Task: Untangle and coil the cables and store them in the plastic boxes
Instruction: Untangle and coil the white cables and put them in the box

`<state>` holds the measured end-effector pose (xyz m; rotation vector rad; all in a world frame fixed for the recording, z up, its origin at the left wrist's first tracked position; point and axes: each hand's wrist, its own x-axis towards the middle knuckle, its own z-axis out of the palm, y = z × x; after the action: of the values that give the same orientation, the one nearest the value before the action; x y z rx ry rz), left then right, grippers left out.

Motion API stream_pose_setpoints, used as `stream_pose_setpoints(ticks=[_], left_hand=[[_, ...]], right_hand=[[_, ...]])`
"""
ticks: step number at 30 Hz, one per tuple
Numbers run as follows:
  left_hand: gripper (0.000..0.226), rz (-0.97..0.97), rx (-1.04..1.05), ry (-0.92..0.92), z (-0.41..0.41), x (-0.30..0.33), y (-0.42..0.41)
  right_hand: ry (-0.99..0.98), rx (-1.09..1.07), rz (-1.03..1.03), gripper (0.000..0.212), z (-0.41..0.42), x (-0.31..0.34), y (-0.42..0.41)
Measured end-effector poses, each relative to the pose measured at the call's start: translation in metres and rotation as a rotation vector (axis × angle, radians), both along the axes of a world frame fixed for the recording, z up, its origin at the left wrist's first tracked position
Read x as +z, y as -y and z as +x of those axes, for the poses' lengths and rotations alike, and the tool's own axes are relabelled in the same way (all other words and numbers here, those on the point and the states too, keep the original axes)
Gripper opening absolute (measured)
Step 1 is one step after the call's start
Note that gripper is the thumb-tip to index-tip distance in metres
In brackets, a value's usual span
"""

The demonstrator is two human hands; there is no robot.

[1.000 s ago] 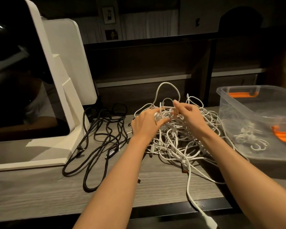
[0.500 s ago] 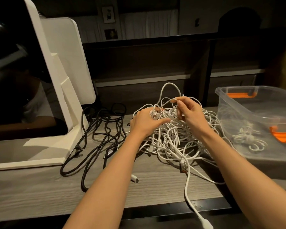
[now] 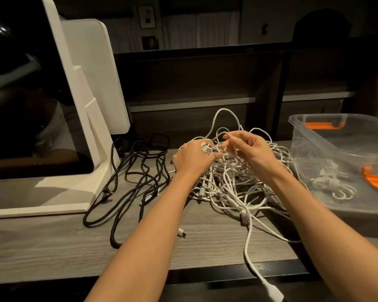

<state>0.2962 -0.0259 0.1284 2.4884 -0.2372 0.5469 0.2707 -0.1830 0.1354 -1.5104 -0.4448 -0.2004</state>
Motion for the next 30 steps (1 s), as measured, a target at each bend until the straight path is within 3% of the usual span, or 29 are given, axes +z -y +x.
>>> stream_pose_setpoints(ticks=[4,8,10,14,18,21,23,26,30], left_hand=[[0.036,-0.154,-0.139,-0.106,0.007,0.001,-0.008],[0.02,-0.294,-0.367,-0.138,0.008,0.004,-0.016],[0.027,-0.337,-0.429,-0.185,0.005,0.007,-0.017],[0.035,-0.528,-0.399,-0.382,0.006,0.007,-0.019],[0.044,-0.742,-0.38,-0.422,0.009,0.002,-0.018],[0.045,-0.83,-0.384,-0.474,0.008,0.001,-0.02],[0.044,-0.789,-0.377,-0.463,0.009,0.0,-0.022],[0.036,-0.762,-0.29,-0.362,0.006,0.0,-0.023],[0.033,-0.805,-0.274,-0.217,0.005,0.001,-0.025]], right_hand=[[0.134,-0.194,-0.02,0.015,0.002,-0.004,0.0],[0.031,-0.209,0.099,0.023,0.011,-0.006,0.002],[0.002,-0.191,0.133,0.025,0.014,-0.006,0.001],[0.059,-0.175,0.14,0.025,0.013,-0.007,0.002],[0.041,-0.196,0.176,0.024,0.011,-0.008,0.003],[0.092,-0.304,0.077,0.022,0.011,-0.011,0.003],[0.134,-0.416,-0.087,0.02,0.012,-0.012,0.003],[0.116,-0.498,-0.342,0.023,0.018,-0.016,0.005],[0.118,-0.607,-0.426,0.023,0.023,-0.019,0.003]])
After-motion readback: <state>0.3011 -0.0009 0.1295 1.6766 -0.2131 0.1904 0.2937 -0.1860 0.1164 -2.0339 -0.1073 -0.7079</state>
